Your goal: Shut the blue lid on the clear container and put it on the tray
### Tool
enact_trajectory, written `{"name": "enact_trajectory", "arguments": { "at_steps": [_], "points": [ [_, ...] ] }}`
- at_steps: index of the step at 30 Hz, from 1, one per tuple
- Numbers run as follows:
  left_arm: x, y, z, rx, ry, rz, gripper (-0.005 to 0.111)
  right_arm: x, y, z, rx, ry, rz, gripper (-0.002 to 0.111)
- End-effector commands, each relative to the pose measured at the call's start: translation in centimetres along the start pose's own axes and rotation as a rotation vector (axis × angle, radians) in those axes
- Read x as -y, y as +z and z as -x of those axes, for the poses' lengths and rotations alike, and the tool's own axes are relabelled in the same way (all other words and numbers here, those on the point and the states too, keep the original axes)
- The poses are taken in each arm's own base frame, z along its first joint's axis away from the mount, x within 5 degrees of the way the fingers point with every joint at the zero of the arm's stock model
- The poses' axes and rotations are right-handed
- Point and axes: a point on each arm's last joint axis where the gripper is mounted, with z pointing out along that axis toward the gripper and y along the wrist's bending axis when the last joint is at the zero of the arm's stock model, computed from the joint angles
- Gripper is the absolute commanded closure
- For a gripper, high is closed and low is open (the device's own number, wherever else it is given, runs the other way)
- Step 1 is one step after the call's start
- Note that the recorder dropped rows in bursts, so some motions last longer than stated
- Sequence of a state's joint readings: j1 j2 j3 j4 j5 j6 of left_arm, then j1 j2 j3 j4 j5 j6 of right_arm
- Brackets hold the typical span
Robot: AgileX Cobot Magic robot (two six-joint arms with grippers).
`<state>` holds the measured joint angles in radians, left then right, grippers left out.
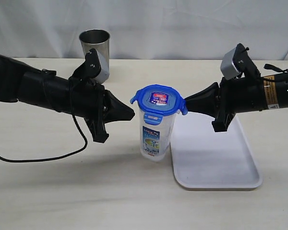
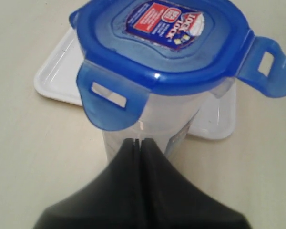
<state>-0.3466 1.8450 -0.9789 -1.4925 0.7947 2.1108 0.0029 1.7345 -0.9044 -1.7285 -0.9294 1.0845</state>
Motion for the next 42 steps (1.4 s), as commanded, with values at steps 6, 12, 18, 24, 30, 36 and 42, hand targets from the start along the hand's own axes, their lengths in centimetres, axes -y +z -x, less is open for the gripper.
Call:
{"name": "enact_trajectory", "arguments": {
  "at_steps": [6,12,18,24,30,36,42],
  "points": [
    [-0.2,0.1,0.3,0.017,0.012,0.019,0.107,-0.4,0.0,0.0,0.005,0.019,0.037,0.104],
    [-0.3,0.1,0.2,0.010,0.012,0.030,0.107,-0.4,0.0,0.0,0.004,0.019,0.035,0.104],
    [-0.3,0.1,0.2,0.010,0.012,0.030,0.107,-0.3,-0.3,0.3,0.002,0.017,0.001,0.104],
    [-0.3,0.1,0.1,0.005,0.016,0.030,0.107,-0.7,-1.2,1.5,0.022,-0.004,-0.023,0.104],
    [-0.3,0.1,0.1,0.004,0.016,0.032,0.107,-1.0,-2.1,2.4,0.027,0.043,-0.071,0.104],
    [-0.3,0.1,0.1,0.004,0.016,0.032,0.107,-2.5,-2.9,3.7,0.088,0.026,0.025,0.104],
    [-0.3,0.1,0.1,0.004,0.016,0.032,0.107,-3.5,-2.1,4.7,0.120,0.026,0.052,0.104]
  ]
}}
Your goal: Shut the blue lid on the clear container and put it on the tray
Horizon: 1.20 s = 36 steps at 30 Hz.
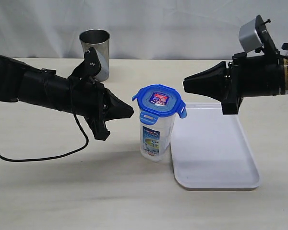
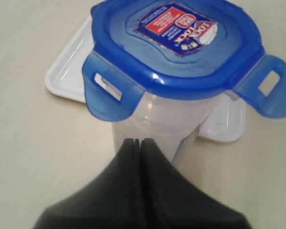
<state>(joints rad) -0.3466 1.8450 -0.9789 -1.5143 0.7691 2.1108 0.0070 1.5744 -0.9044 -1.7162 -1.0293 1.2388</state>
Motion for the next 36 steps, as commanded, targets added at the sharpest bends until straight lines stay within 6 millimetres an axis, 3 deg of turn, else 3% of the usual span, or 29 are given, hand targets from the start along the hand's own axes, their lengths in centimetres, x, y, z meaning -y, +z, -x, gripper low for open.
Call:
{"name": "enact_trajectory", "arguments": {
  "at_steps": [1,6,16,24,26,31,36],
  "points": [
    [0.0,0.1,0.1,0.004,0.032,0.003,0.107,-1.0,1.4,0.3,-0.021,-0.010,0.010,0.104],
    [0.0,0.1,0.0,-0.010,0.047,-0.006,0.107,-1.4,3.3,0.2,-0.108,-0.031,-0.083,0.104],
    [0.0,0.1,0.0,-0.011,0.047,-0.005,0.107,-1.2,4.2,-0.6,-0.128,-0.016,-0.058,0.104],
    [0.0,0.1,0.0,-0.011,0.047,-0.005,0.107,-2.1,2.8,1.2,-0.085,-0.087,-0.088,0.104],
    [0.0,0.1,0.0,-0.011,0.047,-0.005,0.107,-1.5,2.5,1.3,-0.097,-0.048,-0.175,0.104],
    [0.0,0.1,0.0,-0.011,0.047,-0.005,0.107,0.5,1.2,-0.8,-0.174,0.002,-0.395,0.104],
    [0.0,0.1,0.0,-0.010,0.047,-0.007,0.107,1.5,-0.5,-1.6,-0.154,0.058,-0.384,0.104]
  ]
}}
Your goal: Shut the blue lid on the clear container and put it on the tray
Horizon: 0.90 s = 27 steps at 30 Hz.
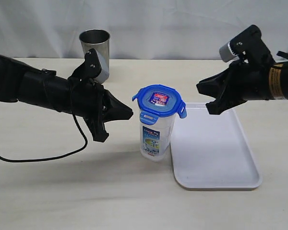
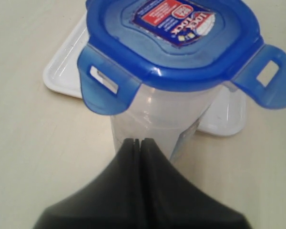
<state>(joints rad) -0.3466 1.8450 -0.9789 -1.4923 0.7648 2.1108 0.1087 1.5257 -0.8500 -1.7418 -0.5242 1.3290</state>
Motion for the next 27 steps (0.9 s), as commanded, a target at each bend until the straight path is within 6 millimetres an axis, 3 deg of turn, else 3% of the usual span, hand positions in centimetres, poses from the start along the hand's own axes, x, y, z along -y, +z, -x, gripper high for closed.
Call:
{"name": "enact_trajectory", "arguments": {
  "at_steps": [1,10,27],
  "points": [
    [0.0,0.1,0.1,0.005,0.032,-0.002,0.107,0.9,-1.0,-0.6,0.020,0.033,0.043,0.104],
    [0.0,0.1,0.1,0.005,0.032,-0.002,0.107,0.6,1.0,-2.4,-0.008,0.029,0.185,0.104],
    [0.0,0.1,0.1,0.005,0.032,-0.002,0.107,0.2,1.4,-2.2,0.056,0.052,0.253,0.104]
  ]
}}
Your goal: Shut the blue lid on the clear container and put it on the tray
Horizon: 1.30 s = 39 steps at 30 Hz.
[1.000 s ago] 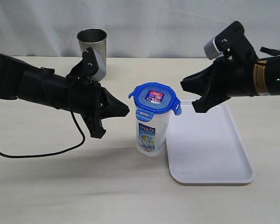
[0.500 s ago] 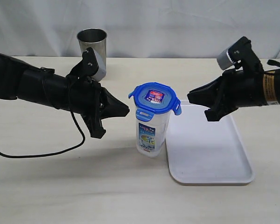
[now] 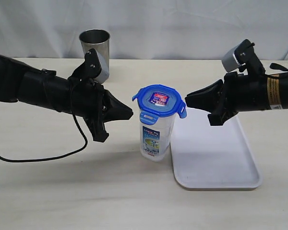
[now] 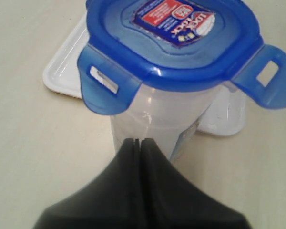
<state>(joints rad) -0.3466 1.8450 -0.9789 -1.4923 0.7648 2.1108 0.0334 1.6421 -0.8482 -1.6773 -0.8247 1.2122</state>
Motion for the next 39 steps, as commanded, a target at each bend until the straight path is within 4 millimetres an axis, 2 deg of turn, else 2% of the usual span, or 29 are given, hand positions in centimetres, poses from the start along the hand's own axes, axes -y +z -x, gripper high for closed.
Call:
{"name": "enact_trajectory", "arguments": {
  "at_steps": [1,12,24,35,39],
  "points": [
    [0.0,0.1,0.1,0.005,0.032,-0.002,0.107,0.0,-0.1,-0.1,0.011,0.008,0.007,0.104],
    [0.0,0.1,0.1,0.005,0.032,-0.002,0.107,-0.1,0.2,-0.9,-0.021,0.039,0.028,0.104],
    [0.0,0.1,0.1,0.005,0.032,-0.002,0.107,-0.5,0.2,-0.8,-0.013,0.039,0.071,0.104],
    [0.0,0.1,0.1,0.001,0.035,-0.001,0.107,0.0,0.2,-1.0,-0.031,0.038,0.021,0.104],
    [-1.1,0.0,-0.7,-0.067,0.008,0.130,0.107,0.2,0.2,-1.1,-0.043,0.036,-0.009,0.104]
  ]
}}
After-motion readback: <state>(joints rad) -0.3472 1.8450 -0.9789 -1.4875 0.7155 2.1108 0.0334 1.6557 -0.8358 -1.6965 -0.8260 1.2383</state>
